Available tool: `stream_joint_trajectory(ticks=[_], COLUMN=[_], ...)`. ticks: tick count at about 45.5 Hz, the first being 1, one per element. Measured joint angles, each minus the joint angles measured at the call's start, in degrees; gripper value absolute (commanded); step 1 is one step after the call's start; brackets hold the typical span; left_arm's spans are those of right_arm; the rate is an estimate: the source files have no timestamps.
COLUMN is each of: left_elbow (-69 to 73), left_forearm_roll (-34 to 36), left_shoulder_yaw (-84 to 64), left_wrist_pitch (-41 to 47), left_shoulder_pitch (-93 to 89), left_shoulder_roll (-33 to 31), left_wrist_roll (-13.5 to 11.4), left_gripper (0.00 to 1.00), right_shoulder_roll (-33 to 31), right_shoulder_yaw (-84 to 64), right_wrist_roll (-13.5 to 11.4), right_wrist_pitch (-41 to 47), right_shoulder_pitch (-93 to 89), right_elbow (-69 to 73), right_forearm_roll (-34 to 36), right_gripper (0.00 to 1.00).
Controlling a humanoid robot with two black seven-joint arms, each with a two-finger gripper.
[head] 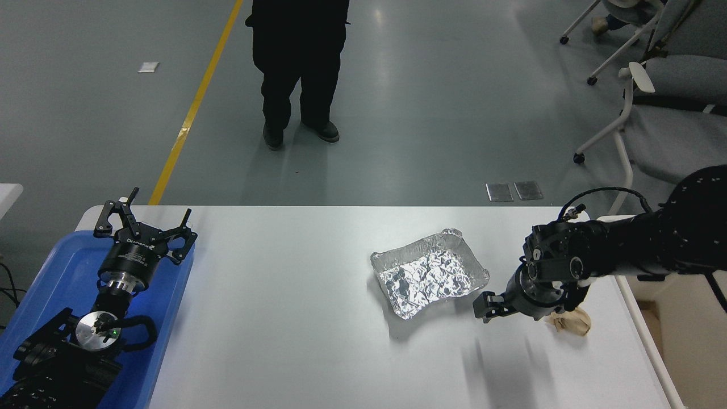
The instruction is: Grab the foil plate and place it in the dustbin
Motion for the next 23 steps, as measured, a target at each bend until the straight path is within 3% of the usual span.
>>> stream_joint_trajectory(ticks=[23], left_elbow=[0.0], left_forearm_roll=[0.0], left_shoulder_yaw=[-0.01], left_wrist_pitch=[0.0], left_shoulder_pitch=[0.01], left_shoulder_roll=[0.0], left_wrist_roll=[-0.03], left_gripper=[0.99], right_shoulder_roll=[1.52], right_shoulder_yaw=[0.02], right_wrist_roll=[-0.14], right_wrist_pitch=[-4.01], right_shoulder_pitch=[-3.69], right_elbow=[-2.43], right_forearm_roll=[0.1], right_gripper=[0.98])
